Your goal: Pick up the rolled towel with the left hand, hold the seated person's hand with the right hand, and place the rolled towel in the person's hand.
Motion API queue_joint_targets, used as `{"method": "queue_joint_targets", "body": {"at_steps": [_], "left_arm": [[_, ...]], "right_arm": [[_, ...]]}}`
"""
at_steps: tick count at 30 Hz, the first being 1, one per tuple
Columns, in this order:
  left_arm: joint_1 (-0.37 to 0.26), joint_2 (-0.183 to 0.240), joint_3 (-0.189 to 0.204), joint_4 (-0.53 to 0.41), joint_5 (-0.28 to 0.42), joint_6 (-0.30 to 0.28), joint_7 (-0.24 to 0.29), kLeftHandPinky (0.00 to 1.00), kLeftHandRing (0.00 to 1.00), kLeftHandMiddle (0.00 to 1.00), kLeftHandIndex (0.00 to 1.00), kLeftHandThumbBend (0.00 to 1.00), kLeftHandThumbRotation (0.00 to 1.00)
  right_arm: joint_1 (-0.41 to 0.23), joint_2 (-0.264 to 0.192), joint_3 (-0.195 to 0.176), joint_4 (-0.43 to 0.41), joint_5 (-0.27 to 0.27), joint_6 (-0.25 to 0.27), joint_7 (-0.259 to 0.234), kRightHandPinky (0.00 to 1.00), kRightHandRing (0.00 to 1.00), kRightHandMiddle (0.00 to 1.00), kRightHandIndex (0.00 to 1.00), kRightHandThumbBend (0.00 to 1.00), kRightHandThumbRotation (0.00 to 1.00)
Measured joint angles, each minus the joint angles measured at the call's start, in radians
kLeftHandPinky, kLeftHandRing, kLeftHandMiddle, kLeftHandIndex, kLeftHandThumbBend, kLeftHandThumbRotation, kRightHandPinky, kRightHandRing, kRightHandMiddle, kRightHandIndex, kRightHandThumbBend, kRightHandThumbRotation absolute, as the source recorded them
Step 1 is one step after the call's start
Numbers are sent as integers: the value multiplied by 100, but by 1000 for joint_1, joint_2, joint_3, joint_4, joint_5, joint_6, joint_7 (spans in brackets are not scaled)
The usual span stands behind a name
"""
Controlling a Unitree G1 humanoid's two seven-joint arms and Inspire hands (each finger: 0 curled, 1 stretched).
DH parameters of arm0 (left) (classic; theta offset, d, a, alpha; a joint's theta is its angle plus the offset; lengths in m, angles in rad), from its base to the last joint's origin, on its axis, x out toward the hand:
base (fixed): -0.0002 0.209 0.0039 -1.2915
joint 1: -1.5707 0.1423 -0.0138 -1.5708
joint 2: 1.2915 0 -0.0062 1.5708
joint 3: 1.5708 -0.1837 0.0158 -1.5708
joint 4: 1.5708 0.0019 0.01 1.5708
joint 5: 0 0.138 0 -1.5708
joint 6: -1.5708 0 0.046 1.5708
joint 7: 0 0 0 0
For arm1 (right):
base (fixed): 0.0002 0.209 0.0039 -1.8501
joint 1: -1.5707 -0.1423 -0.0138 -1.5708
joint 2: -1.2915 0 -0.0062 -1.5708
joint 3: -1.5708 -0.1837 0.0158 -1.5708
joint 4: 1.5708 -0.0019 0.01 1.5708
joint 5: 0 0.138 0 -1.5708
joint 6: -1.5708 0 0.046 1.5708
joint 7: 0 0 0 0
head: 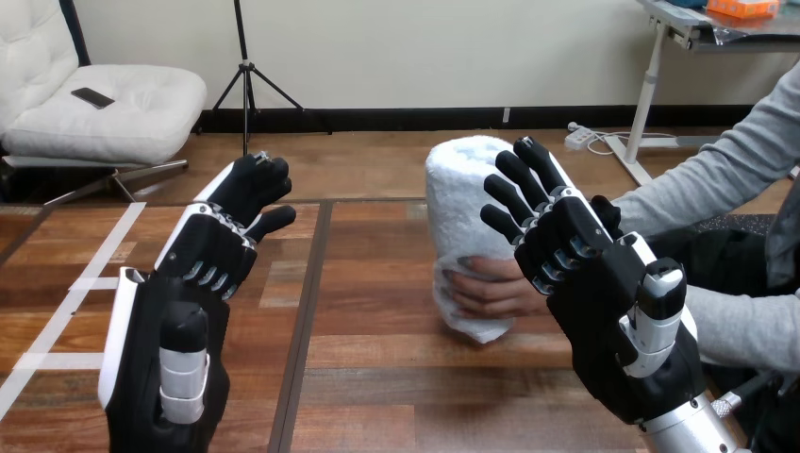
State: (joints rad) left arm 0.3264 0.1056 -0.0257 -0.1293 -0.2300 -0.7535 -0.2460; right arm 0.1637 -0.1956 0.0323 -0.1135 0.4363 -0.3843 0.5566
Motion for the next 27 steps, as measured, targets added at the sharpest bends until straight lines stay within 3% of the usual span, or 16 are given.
{"method": "queue_joint_targets", "body": {"at_steps": [27], "left_arm": [[-2,0,-7,5,-2,1,3,77,86,85,84,81,99]], "right_arm": [[0,-1,-6,0,1,13,10,100,100,99,98,100,100]]}}
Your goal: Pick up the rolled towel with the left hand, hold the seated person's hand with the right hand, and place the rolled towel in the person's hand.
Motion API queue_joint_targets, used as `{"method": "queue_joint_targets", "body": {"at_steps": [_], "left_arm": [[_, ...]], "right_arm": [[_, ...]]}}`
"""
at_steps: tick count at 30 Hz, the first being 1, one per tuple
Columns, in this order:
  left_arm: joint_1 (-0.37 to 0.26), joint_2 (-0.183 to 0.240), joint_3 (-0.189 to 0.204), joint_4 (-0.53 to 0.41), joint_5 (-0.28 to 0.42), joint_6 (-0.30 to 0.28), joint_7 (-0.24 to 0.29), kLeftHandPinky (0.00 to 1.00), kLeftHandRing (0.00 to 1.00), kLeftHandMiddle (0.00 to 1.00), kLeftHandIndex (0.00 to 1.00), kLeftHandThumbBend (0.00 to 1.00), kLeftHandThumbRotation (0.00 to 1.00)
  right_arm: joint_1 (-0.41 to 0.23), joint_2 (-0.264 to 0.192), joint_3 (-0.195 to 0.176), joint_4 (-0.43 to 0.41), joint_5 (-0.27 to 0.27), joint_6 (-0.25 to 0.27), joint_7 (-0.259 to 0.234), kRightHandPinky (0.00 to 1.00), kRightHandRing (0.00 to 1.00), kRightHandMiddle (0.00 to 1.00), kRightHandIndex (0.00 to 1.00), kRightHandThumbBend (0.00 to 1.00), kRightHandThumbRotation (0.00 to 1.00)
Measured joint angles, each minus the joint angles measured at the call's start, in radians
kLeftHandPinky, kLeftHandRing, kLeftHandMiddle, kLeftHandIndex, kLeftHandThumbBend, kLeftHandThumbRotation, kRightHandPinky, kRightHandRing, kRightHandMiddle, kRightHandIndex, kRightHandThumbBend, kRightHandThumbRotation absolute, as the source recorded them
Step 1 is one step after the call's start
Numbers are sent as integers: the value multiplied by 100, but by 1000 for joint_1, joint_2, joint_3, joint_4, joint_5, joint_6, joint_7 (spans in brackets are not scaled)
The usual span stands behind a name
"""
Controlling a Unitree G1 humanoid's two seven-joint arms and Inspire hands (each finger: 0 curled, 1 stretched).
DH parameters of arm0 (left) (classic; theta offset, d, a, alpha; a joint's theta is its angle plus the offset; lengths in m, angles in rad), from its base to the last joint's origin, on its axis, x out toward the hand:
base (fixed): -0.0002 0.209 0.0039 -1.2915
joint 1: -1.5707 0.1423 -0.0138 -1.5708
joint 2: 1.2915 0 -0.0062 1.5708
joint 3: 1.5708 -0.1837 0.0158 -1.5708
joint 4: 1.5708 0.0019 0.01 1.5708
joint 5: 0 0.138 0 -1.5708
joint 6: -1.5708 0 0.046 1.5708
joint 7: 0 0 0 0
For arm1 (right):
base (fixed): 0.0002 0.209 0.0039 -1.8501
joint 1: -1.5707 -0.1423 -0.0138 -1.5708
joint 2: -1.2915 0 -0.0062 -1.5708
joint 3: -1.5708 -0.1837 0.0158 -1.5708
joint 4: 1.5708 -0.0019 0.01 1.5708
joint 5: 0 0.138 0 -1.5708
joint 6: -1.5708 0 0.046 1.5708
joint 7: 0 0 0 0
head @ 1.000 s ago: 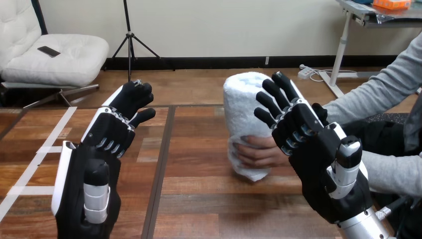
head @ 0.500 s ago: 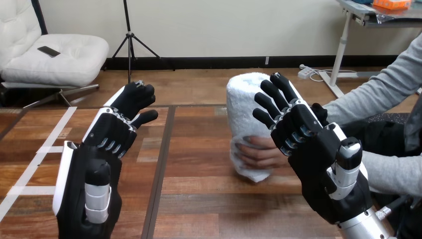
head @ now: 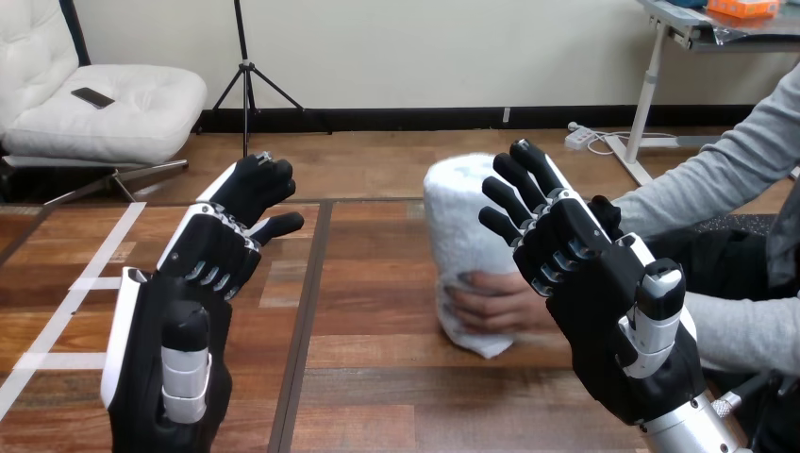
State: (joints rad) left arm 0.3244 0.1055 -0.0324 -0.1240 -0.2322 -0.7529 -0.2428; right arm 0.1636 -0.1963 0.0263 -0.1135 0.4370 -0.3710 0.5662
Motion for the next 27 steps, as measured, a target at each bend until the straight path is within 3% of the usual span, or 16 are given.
{"method": "queue_joint_targets", "body": {"at_steps": [27], "left_arm": [[0,0,0,2,2,4,1,76,85,84,84,82,99]], "right_arm": [[-1,-1,-11,0,0,2,3,100,98,97,96,100,100]]}}
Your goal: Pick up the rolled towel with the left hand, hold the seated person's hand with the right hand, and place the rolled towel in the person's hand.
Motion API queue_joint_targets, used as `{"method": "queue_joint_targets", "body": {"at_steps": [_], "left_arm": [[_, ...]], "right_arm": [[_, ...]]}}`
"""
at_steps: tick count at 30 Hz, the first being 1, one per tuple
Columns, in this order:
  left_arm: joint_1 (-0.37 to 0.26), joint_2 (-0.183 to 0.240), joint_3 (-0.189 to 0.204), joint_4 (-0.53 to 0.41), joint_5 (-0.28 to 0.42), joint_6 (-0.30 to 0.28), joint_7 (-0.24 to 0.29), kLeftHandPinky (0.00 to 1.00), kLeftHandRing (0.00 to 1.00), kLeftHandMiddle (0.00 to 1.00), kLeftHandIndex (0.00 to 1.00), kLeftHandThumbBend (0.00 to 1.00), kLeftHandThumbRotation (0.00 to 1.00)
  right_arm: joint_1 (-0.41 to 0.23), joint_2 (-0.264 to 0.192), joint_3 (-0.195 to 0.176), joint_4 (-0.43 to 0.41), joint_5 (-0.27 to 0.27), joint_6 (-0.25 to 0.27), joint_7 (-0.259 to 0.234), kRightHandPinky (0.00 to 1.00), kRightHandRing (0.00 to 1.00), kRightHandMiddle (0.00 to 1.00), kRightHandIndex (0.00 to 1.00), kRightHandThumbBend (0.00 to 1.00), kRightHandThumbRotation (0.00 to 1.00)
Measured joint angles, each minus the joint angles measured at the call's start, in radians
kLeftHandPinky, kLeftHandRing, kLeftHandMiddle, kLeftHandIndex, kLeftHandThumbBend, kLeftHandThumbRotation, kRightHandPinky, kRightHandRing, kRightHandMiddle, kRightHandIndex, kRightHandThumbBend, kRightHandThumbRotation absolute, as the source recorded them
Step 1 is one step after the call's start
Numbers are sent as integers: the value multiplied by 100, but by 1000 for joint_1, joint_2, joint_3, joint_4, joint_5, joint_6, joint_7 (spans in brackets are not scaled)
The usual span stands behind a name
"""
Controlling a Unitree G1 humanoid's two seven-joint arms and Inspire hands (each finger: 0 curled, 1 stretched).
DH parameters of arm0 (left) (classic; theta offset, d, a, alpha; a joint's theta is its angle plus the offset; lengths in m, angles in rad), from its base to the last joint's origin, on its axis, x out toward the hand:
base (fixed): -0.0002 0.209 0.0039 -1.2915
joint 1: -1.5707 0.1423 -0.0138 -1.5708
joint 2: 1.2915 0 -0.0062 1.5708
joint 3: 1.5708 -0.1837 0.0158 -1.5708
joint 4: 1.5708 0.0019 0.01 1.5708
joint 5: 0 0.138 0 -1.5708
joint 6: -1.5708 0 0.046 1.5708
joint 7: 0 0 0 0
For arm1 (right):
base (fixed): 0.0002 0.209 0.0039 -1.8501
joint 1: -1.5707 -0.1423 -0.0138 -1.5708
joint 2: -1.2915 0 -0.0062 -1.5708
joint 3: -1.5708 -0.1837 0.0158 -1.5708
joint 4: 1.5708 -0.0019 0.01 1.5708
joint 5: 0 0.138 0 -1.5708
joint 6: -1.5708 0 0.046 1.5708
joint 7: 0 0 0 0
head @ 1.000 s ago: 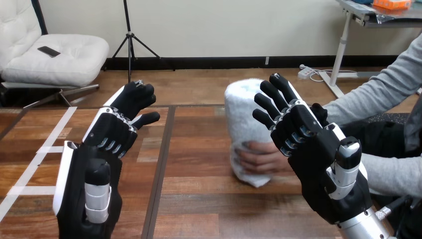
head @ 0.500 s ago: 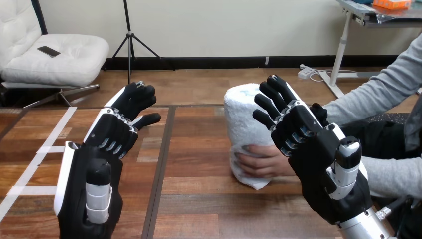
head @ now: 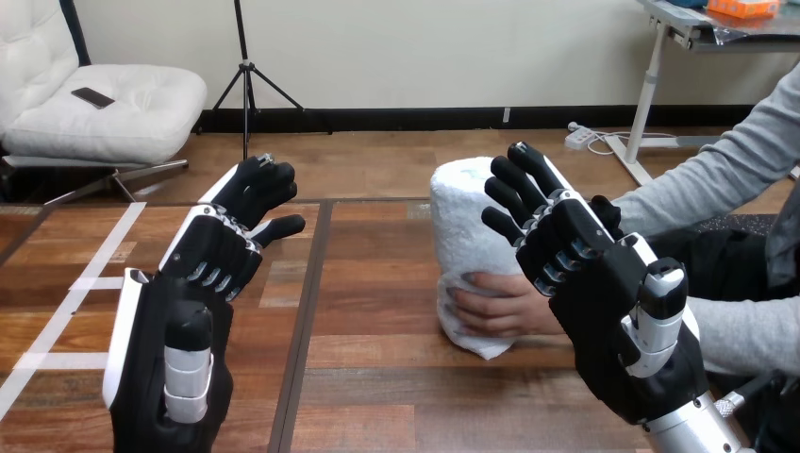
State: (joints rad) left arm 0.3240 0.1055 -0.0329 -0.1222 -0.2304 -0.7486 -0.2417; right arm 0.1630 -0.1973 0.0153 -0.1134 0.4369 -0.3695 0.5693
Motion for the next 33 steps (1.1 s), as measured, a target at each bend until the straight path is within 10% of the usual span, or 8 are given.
{"method": "queue_joint_targets", "body": {"at_steps": [33], "left_arm": [[-1,0,-3,0,2,2,7,74,84,84,84,83,98]], "right_arm": [[-1,-1,-20,0,-1,13,19,98,95,95,94,100,100]]}}
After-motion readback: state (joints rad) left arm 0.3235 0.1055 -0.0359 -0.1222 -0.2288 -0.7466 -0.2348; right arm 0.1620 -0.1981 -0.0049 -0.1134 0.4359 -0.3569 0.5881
